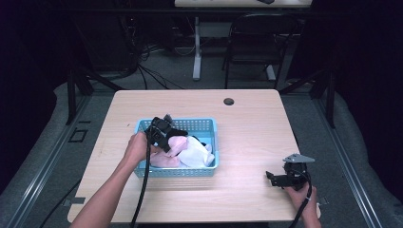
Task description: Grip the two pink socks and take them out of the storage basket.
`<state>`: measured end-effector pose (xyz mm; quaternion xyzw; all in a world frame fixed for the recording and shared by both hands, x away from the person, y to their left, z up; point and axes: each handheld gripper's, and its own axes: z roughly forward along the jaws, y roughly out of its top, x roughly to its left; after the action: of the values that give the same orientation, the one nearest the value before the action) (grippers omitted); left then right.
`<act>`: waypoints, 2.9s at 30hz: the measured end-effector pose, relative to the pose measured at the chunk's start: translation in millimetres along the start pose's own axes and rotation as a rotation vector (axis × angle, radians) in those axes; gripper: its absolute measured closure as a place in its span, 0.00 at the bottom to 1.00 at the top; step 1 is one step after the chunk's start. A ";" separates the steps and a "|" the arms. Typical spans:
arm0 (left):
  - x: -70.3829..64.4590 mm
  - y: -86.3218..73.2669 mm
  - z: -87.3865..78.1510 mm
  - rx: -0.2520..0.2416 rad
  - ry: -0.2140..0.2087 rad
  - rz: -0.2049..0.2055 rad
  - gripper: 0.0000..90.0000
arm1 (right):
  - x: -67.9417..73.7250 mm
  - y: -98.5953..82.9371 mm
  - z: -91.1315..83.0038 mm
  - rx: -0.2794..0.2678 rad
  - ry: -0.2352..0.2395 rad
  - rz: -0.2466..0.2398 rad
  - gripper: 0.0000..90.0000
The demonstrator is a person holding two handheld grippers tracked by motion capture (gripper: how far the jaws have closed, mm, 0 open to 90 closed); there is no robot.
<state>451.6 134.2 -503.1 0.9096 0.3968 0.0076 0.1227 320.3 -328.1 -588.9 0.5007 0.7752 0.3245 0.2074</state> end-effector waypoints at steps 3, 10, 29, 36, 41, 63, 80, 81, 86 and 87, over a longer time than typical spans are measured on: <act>-0.5 0.6 -3.2 0.000 0.002 0.000 0.88 | 0.0 0.0 0.0 0.000 0.000 0.000 0.02; 2.8 1.5 -2.0 0.004 0.002 -0.009 0.83 | 0.0 0.0 0.0 -0.001 0.001 0.000 0.02; 0.2 13.0 0.0 -0.026 0.032 0.027 0.81 | 0.0 0.0 0.0 0.000 0.000 0.000 0.02; 0.1 14.2 -5.9 -0.033 0.050 0.032 0.90 | 0.0 0.0 0.0 0.000 0.000 -0.001 0.02; 0.3 15.6 -19.3 -0.049 0.047 0.028 0.90 | -0.1 0.0 0.0 0.000 0.001 -0.001 0.02; 3.4 12.1 -34.9 -0.038 0.066 0.032 0.86 | -0.1 0.0 -0.1 0.001 -0.002 -0.002 0.02; 1.1 14.5 -31.3 -0.049 0.031 0.029 0.85 | -0.1 0.0 -0.1 0.001 -0.003 -0.002 0.02; 0.5 15.0 -30.7 -0.050 0.028 0.027 0.78 | -0.1 0.0 -0.1 0.001 -0.002 -0.002 0.02; -3.9 20.2 -24.3 -0.049 0.010 0.028 0.58 | -0.1 0.0 0.0 -0.001 0.001 -0.001 0.02; -4.5 21.5 -22.6 -0.045 0.012 0.026 0.56 | 0.0 0.0 0.0 -0.001 0.001 -0.001 0.02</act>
<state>461.5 121.8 -475.9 0.9117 0.3853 0.0234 0.1406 320.3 -328.1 -588.9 0.5002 0.7754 0.3250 0.2074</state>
